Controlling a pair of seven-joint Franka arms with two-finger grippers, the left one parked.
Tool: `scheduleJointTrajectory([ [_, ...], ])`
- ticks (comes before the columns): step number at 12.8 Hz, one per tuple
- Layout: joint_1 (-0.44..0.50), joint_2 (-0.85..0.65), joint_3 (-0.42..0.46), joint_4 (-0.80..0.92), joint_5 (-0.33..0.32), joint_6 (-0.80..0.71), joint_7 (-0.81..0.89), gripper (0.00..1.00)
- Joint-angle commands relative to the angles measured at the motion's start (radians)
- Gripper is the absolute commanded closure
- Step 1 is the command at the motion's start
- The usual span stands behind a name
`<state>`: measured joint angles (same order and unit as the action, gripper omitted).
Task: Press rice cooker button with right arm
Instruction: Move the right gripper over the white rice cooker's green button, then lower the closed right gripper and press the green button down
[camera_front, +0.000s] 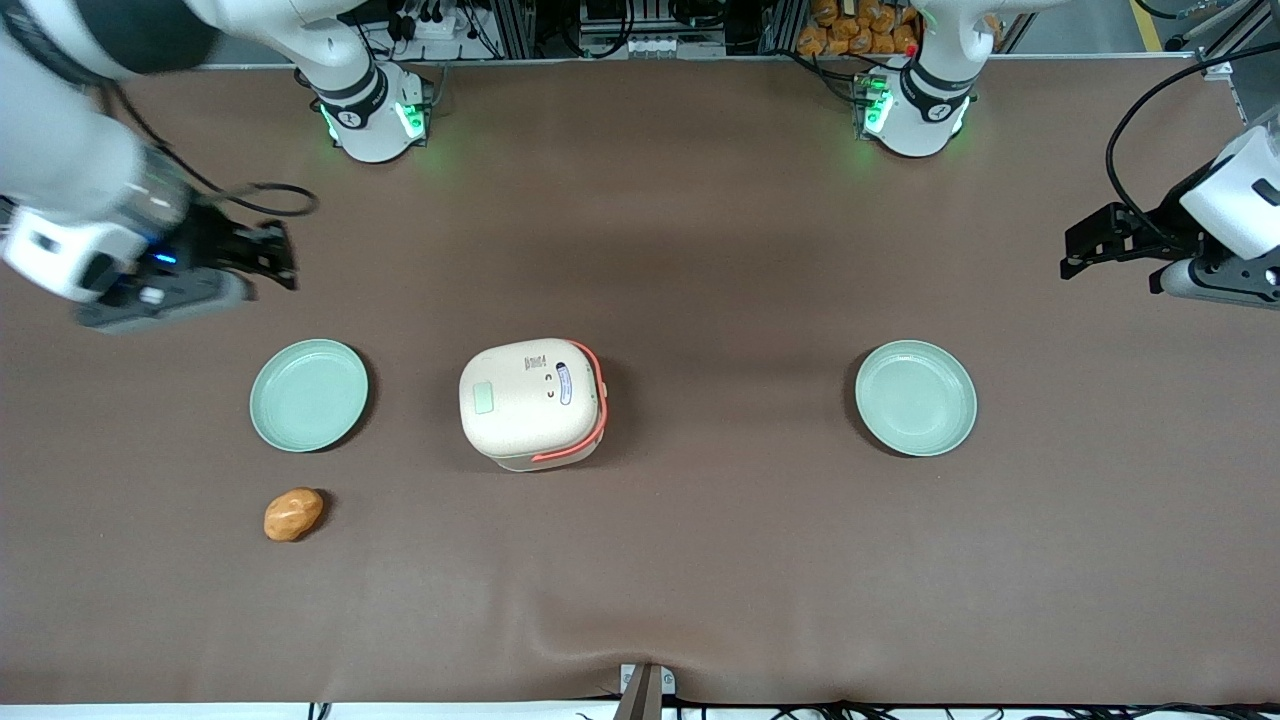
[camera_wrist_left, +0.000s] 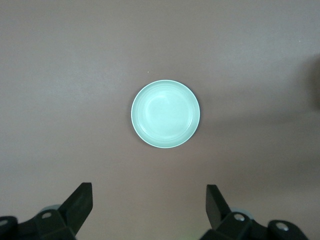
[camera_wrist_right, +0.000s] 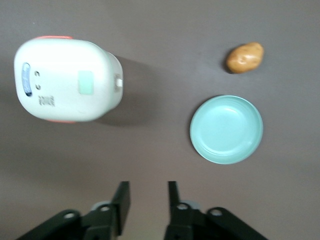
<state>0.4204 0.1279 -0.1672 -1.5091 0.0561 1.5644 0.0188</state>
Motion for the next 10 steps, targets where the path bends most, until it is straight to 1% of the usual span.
scheduleJointTrajectory([
  [1, 0.057, 0.055, -0.009, 0.02, 0.01, 0.058, 0.07, 1.0],
  [6, 0.129, 0.196, -0.009, 0.024, 0.007, 0.227, 0.086, 1.0],
  [8, 0.138, 0.255, -0.009, 0.026, 0.013, 0.285, 0.086, 1.0],
  [10, 0.139, 0.294, -0.009, 0.027, 0.025, 0.313, 0.086, 1.0],
])
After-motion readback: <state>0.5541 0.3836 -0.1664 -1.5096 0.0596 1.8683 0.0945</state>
